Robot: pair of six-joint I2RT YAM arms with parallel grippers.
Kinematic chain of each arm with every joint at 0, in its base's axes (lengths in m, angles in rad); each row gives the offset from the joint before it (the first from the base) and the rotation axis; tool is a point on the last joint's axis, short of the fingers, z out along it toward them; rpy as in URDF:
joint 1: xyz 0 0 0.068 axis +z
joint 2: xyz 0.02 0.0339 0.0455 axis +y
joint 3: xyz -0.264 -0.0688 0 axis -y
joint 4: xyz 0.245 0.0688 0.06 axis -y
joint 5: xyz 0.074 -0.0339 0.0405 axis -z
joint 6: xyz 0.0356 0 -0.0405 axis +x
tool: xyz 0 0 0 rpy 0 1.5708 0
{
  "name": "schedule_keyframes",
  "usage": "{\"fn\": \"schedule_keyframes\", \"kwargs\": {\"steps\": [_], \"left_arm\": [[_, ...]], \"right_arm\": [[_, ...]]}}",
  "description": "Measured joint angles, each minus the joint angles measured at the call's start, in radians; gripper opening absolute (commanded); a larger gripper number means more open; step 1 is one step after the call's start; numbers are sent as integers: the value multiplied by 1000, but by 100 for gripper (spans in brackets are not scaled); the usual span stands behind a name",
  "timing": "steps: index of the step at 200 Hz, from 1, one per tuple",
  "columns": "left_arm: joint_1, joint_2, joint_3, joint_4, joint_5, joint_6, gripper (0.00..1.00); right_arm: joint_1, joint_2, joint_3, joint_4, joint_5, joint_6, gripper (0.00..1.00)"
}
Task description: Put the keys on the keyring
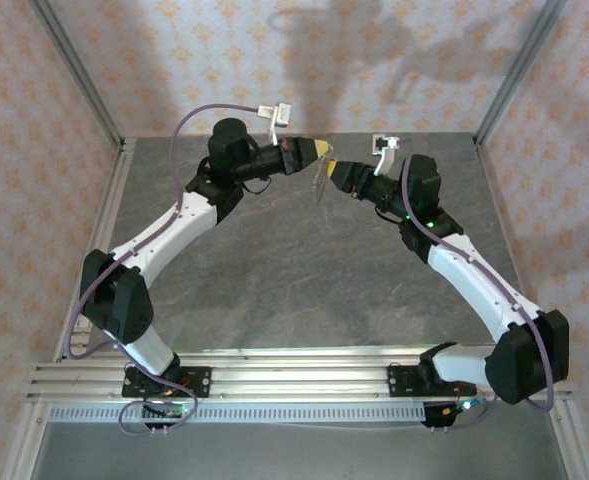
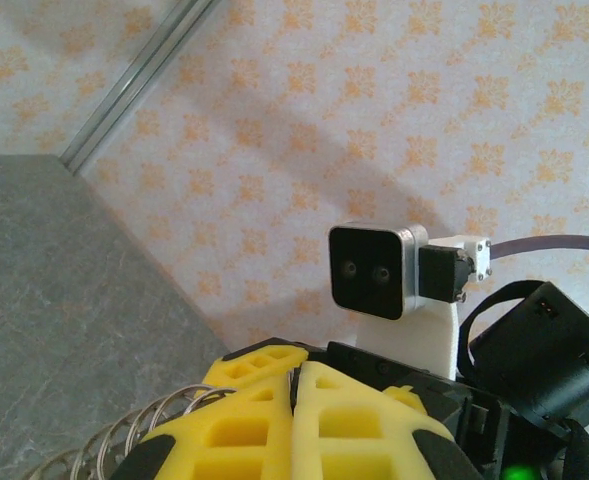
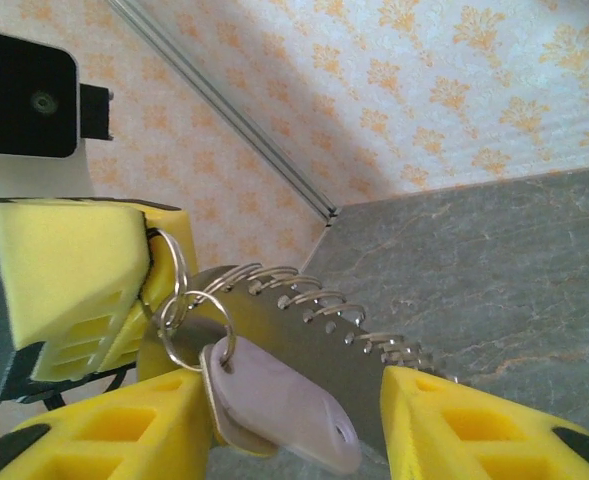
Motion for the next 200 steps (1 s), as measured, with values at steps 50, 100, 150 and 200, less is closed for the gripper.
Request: {"fn": "schedule_keyframes", "kwargs": {"steps": [50,100,150,200], "left_arm": [[0,0,0,0,0,0,0],[0,0,0,0,0,0,0],[0,0,0,0,0,1,0],[0,0,0,0,0,0,0]], "right_arm": [[3,2,2,-9,-8,-14,25],[14,2,13,-23,-53,-32,0],[18,2,17,-38,-72,-37,0],[31,2,22,-56,-101,-42,0]]}}
